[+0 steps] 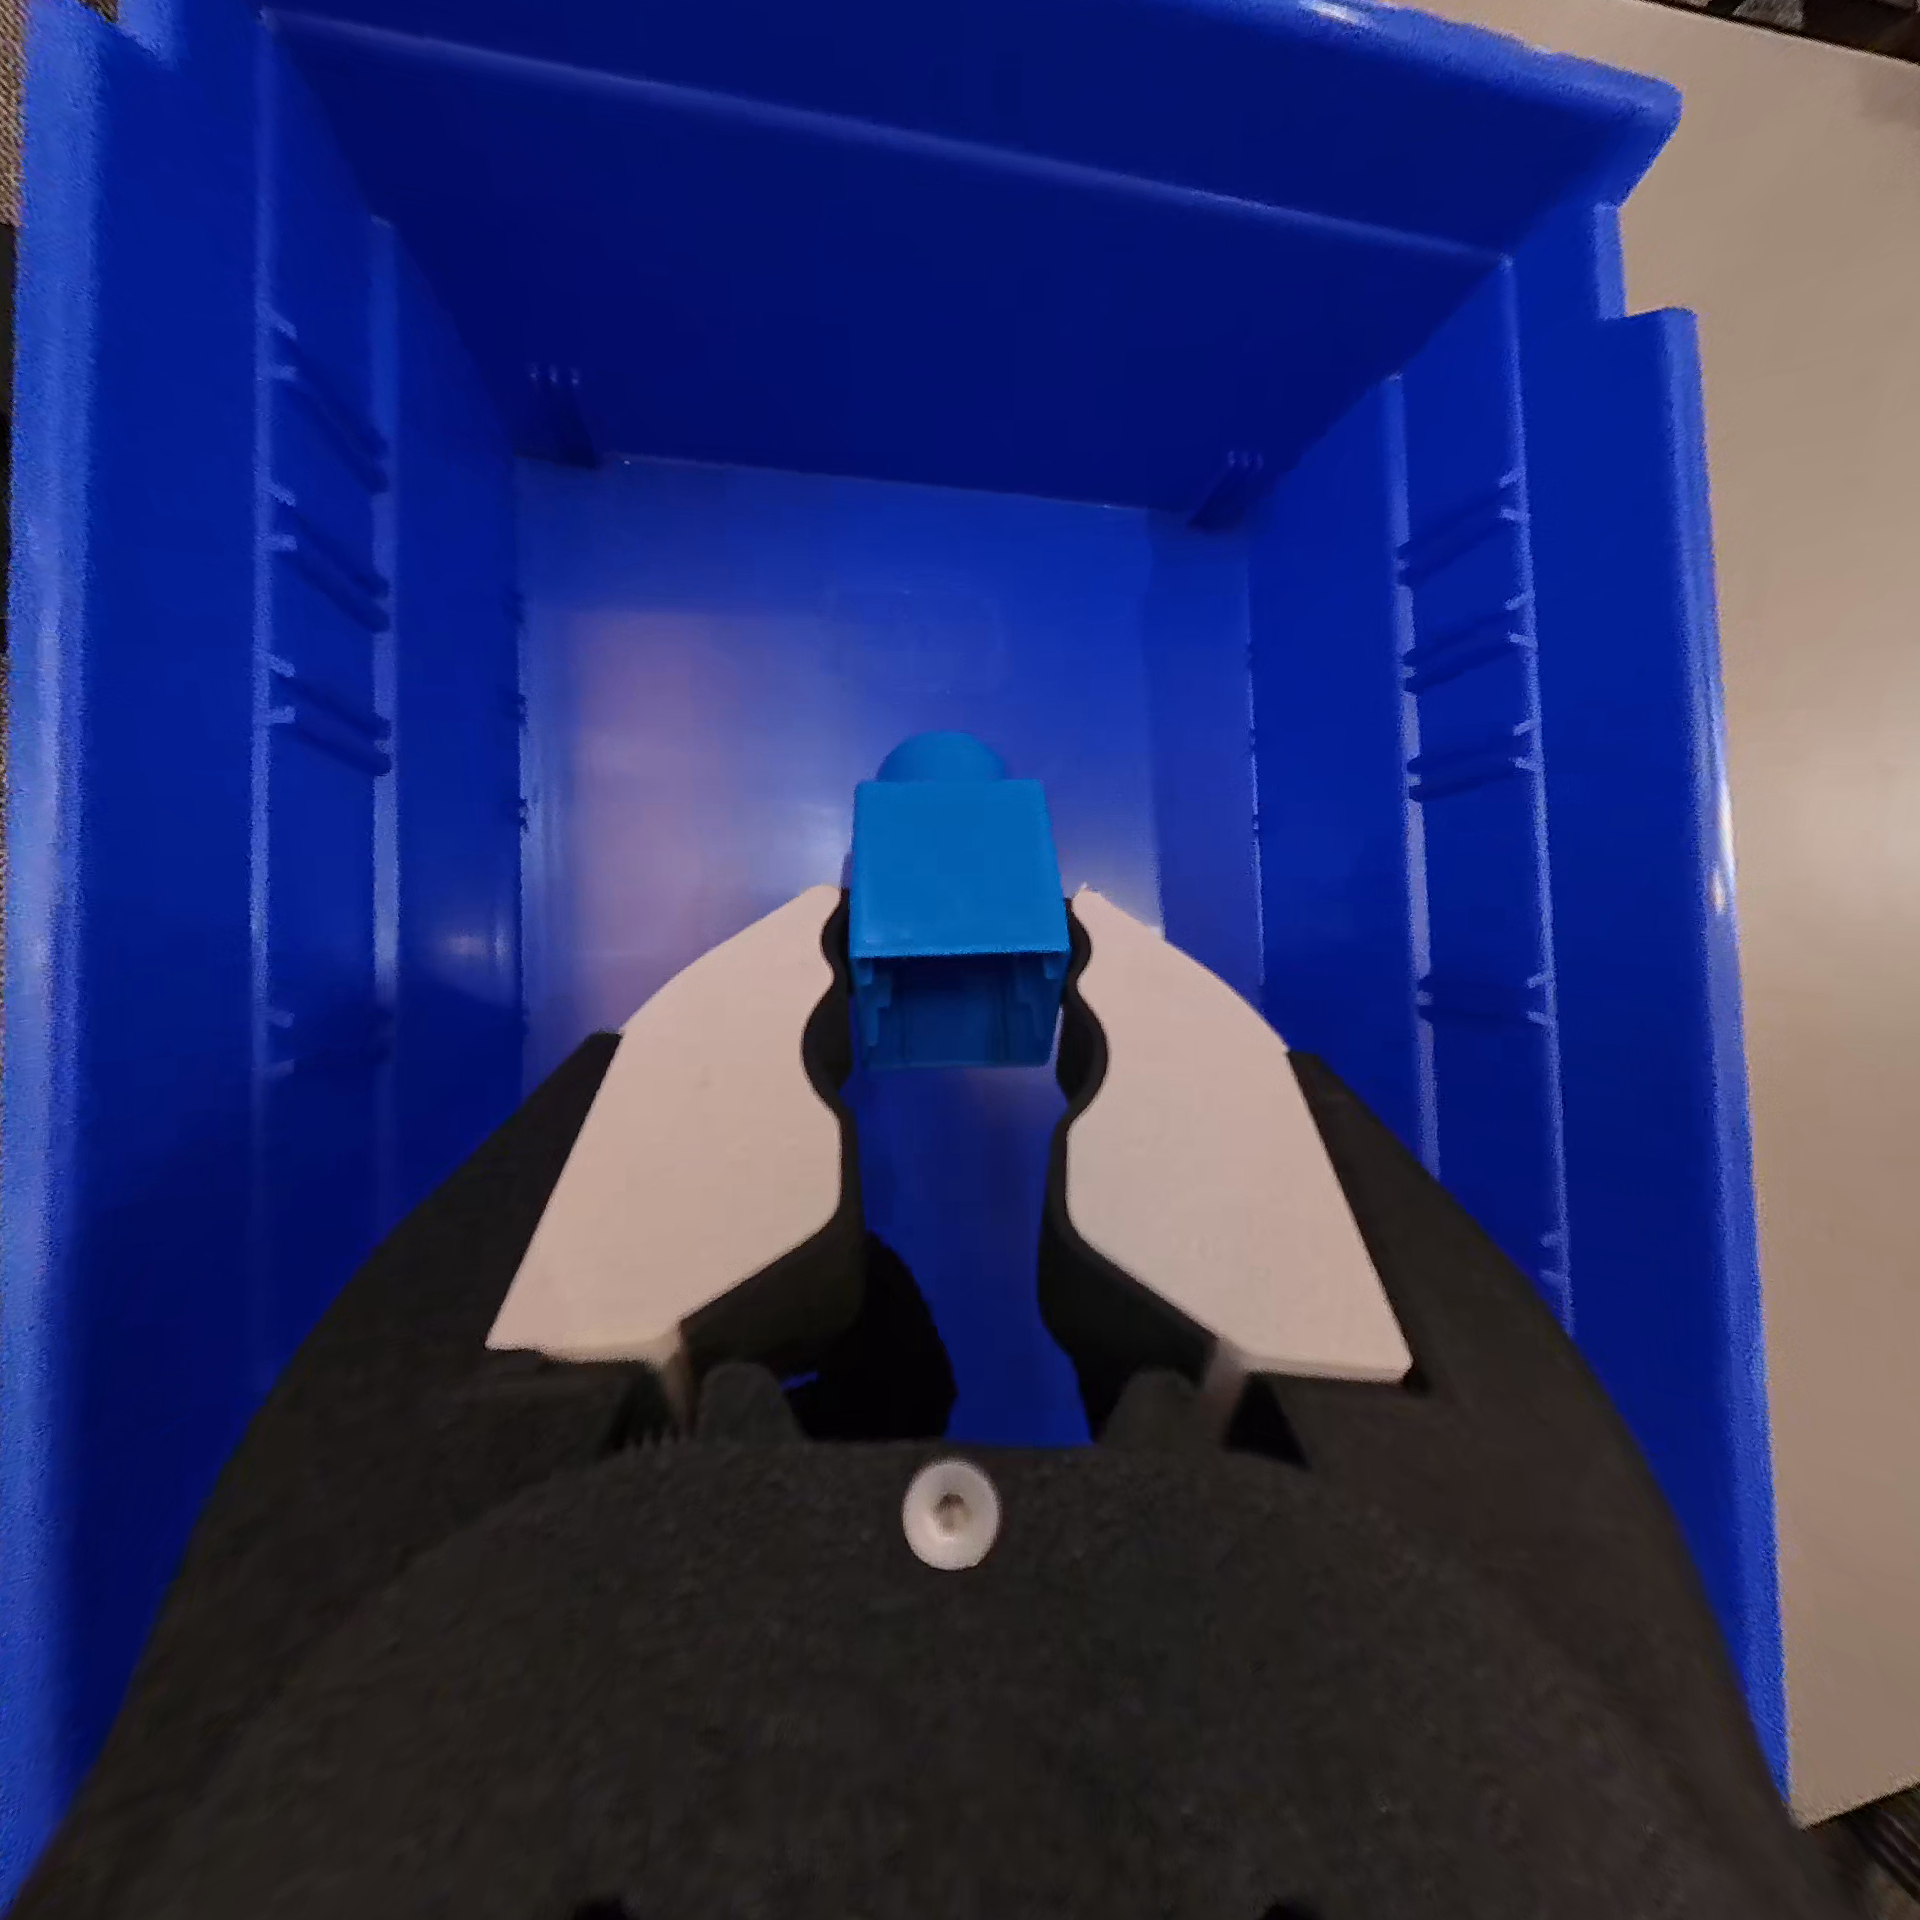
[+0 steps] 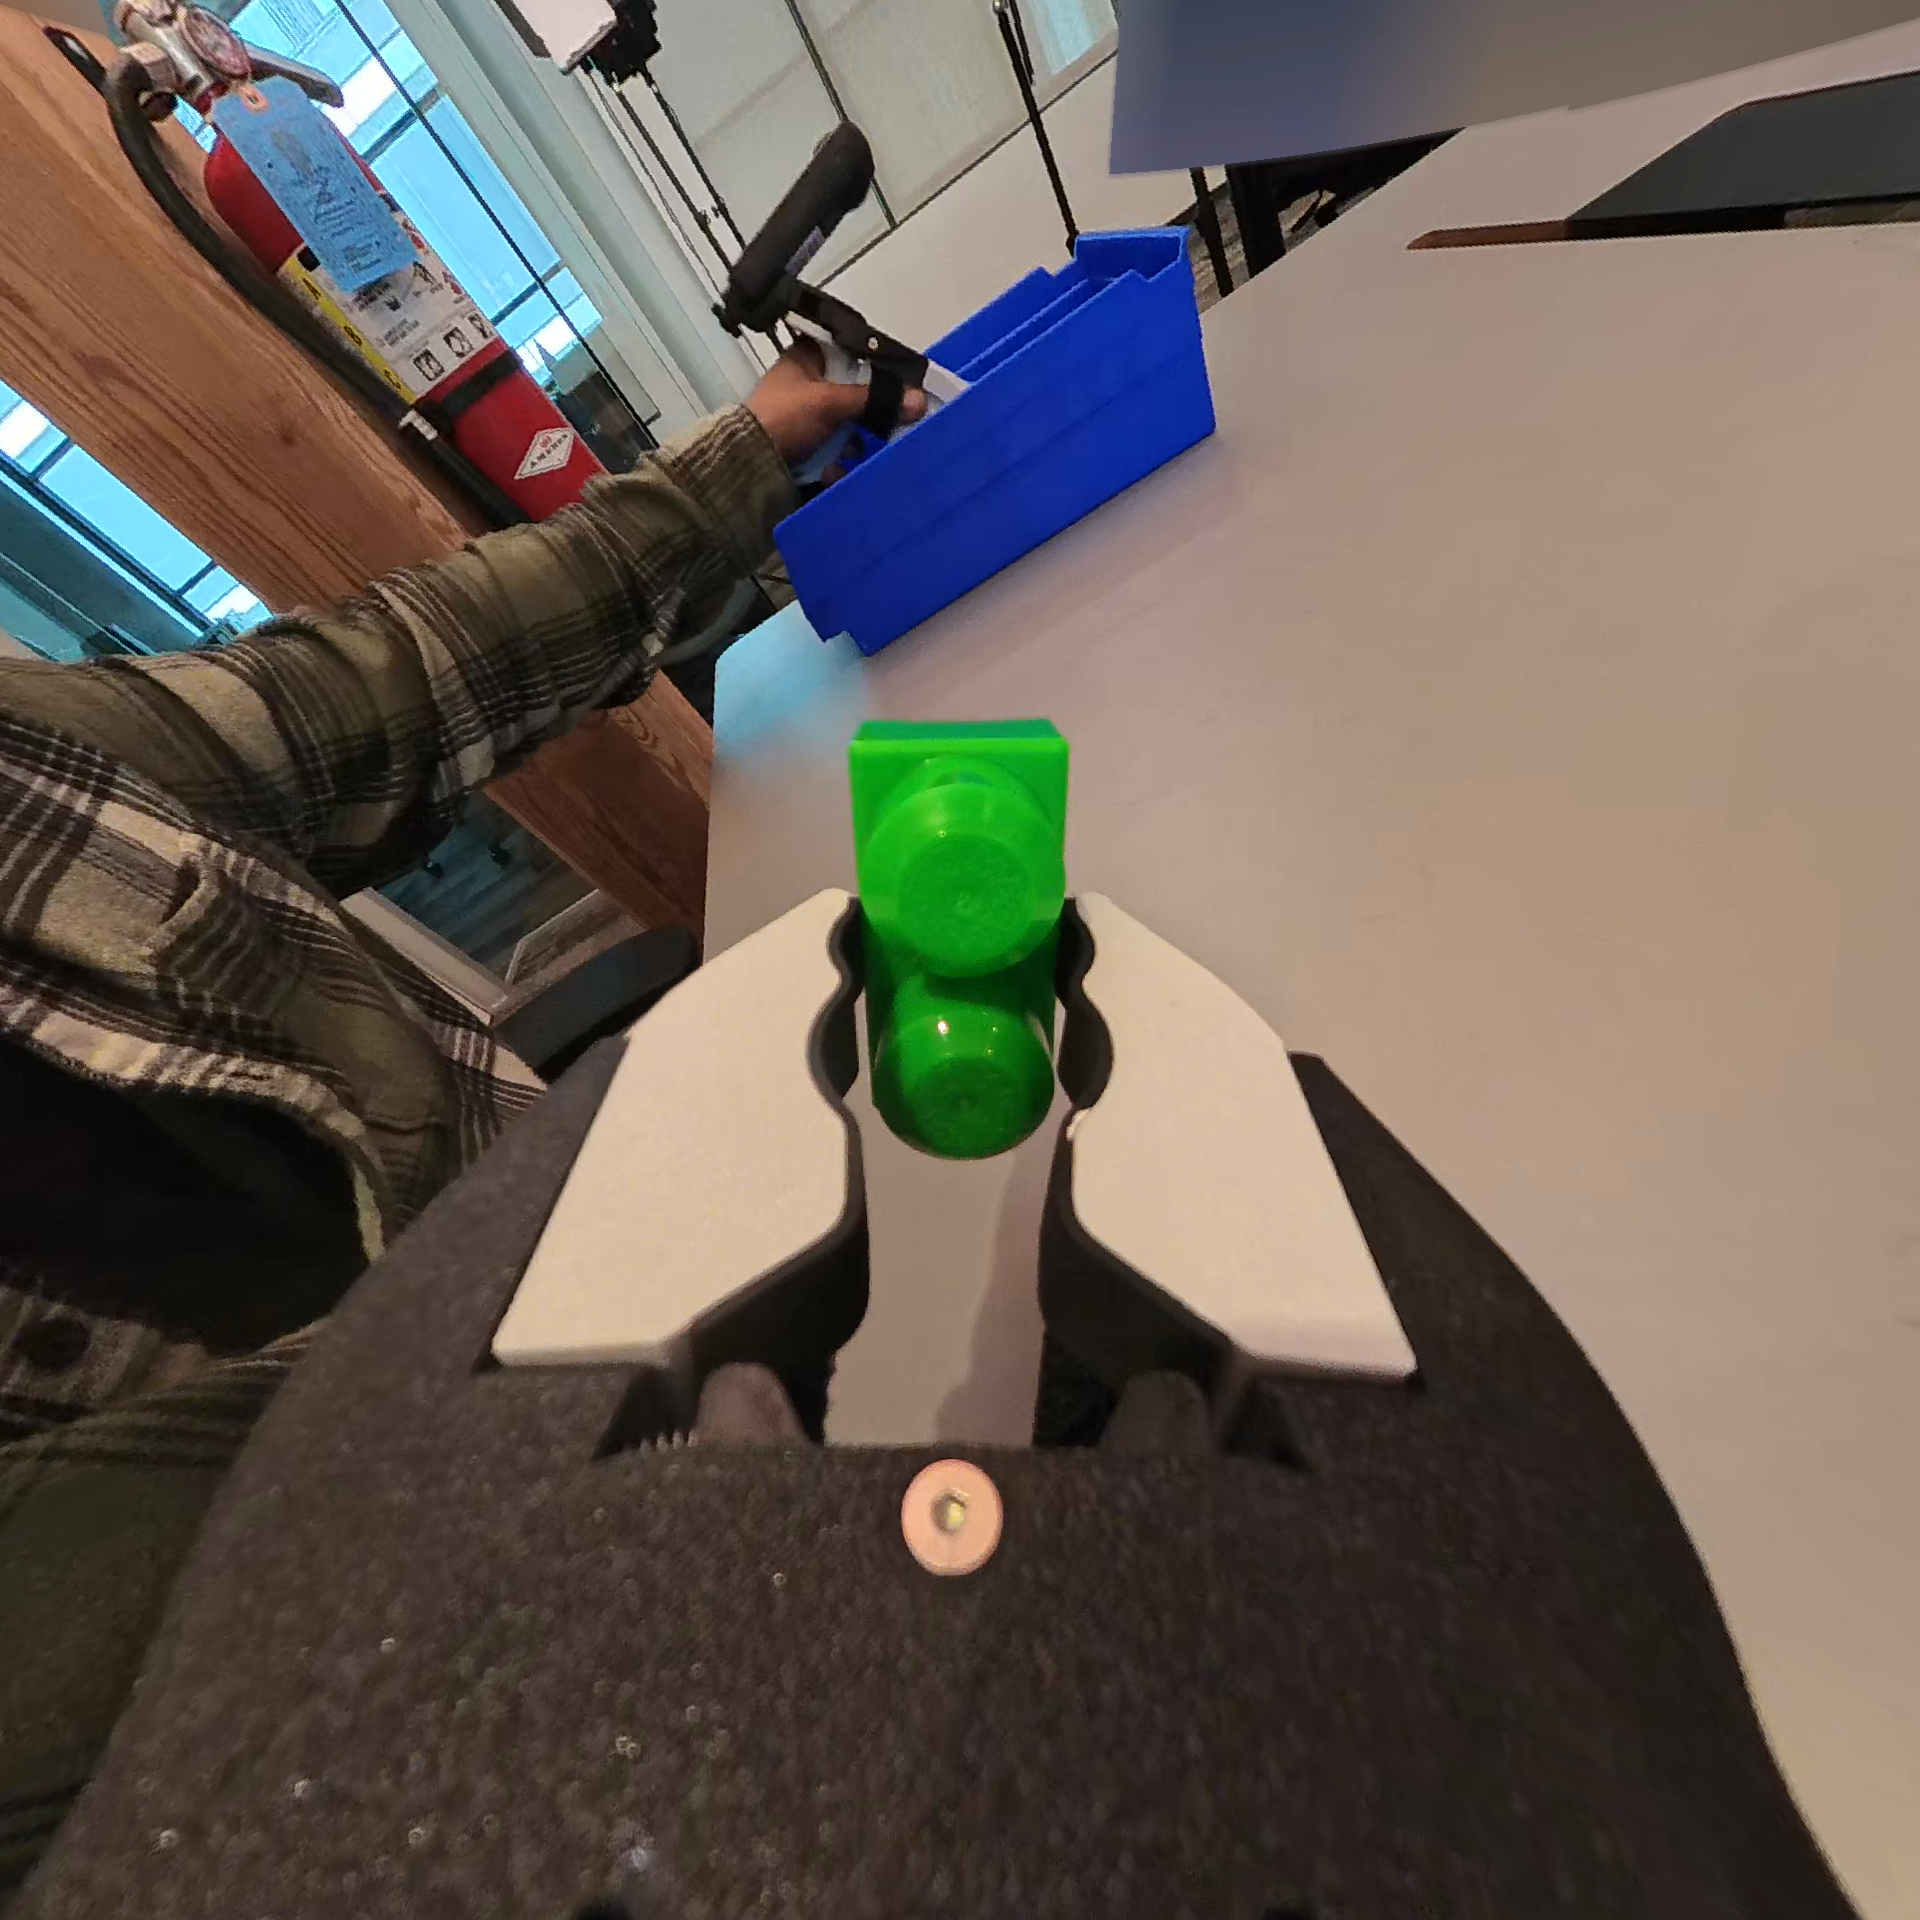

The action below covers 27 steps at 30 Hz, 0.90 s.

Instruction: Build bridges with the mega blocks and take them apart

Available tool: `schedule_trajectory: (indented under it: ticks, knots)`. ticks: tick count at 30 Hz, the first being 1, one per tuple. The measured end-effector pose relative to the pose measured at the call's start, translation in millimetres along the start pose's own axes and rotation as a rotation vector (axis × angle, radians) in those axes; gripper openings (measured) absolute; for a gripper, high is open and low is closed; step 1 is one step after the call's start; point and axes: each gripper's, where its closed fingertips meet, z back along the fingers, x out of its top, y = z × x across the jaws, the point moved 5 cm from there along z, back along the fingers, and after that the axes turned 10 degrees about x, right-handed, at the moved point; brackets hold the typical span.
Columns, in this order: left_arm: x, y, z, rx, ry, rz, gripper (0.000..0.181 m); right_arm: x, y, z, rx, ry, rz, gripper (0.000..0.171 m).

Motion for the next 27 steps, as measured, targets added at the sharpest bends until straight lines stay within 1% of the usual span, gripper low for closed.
schedule_trajectory:
  ticks: [7,12,16,17,19,22,24,27]
  knots:
    - [-6.0,3.3,-5.8,-0.021,0.018,0.012,0.037,-1.8,1.5,-1.2,-0.002,0.007,0.004,0.034]
    - [-7.0,4.8,-2.4,-0.029,0.008,0.02,0.038,-3.2,3.0,-1.3,0.001,0.002,0.006,0.034]
    - [-3.5,6.4,5.2,-0.019,-0.006,0.028,0.051,-4.8,4.7,-0.5,-0.001,-0.005,0.007,0.034]
    - [-0.5,7.1,10.0,-0.009,-0.021,0.028,0.057,-4.5,5.3,0.4,-0.002,-0.01,0.007,0.034]
    - [12.6,6.5,29.0,0.003,-0.104,0.025,0.062,-3.6,6.3,2.9,-0.009,-0.02,0.01,0.034]
    - [43.2,-8.3,76.9,-0.018,-0.327,0.007,0.064,-2.3,7.3,6.6,-0.021,-0.027,0.016,0.034]
    - [60.9,-32.5,109.8,-0.059,-0.463,-0.032,0.067,-1.3,6.8,7.8,-0.027,-0.03,0.018,0.034]
    - [73.3,-94.8,148.1,-0.18,-0.597,-0.149,0.07,1.1,4.1,7.2,-0.031,-0.036,0.019,0.034]
